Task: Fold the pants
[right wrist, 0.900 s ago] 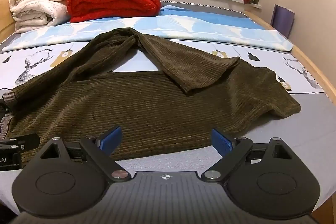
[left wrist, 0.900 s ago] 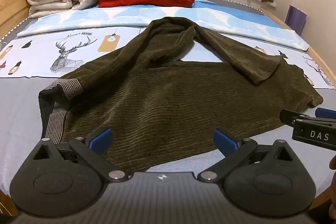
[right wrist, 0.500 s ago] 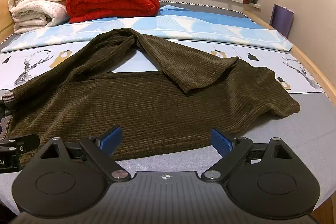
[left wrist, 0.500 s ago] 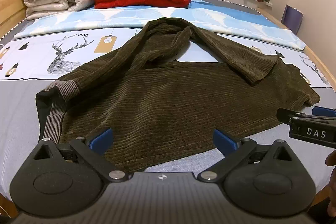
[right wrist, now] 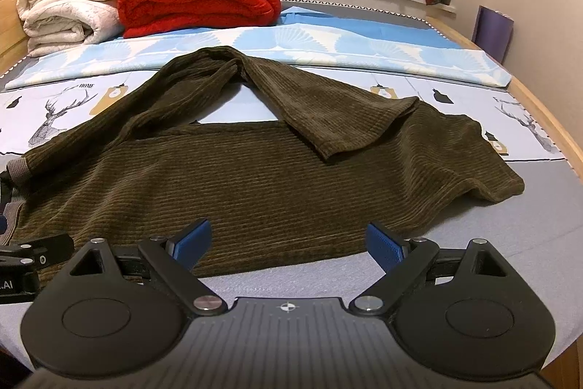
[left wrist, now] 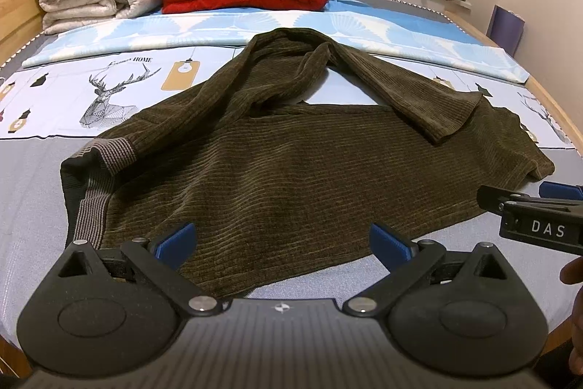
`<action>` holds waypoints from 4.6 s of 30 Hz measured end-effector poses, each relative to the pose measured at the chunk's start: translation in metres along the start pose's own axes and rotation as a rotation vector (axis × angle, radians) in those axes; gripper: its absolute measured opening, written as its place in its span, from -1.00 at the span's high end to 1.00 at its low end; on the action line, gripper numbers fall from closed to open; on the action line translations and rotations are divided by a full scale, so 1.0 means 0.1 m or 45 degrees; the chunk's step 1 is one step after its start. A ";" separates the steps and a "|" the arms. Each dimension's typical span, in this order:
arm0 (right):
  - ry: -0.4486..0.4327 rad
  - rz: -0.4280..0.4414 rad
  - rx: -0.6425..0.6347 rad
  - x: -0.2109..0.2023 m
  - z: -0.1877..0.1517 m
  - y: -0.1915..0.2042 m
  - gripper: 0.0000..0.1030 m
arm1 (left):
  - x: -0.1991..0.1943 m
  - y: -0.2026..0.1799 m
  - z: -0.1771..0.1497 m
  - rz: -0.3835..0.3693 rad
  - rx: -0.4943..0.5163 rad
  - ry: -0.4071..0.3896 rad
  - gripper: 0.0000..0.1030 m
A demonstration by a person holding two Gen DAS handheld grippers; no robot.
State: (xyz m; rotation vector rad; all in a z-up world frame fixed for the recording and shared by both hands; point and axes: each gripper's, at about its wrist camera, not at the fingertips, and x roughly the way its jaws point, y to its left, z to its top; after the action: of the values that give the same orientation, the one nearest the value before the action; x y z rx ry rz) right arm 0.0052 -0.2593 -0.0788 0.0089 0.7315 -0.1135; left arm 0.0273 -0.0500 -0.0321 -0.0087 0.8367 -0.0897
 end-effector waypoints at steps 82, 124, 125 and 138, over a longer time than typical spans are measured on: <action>0.283 -0.150 0.690 1.28 0.14 -2.34 0.75 | 1.06 1.90 0.30 0.222 0.126 0.344 0.42; 0.297 -0.542 1.270 0.28 -0.79 -3.89 0.88 | 1.01 2.43 0.03 0.292 0.044 0.516 0.40; 0.288 -0.572 1.272 0.25 -0.80 -3.90 0.88 | 0.99 2.40 0.01 0.267 0.050 0.522 0.40; 0.177 -0.599 0.810 0.32 -0.23 -3.34 0.32 | 0.63 2.34 0.10 0.275 0.068 0.309 -0.43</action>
State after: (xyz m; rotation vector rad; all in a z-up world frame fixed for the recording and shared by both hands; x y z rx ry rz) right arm -0.0220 -0.5938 -0.1068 0.4567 0.8003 -0.7983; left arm 0.0940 0.1773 -0.0822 0.1451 1.0726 0.0924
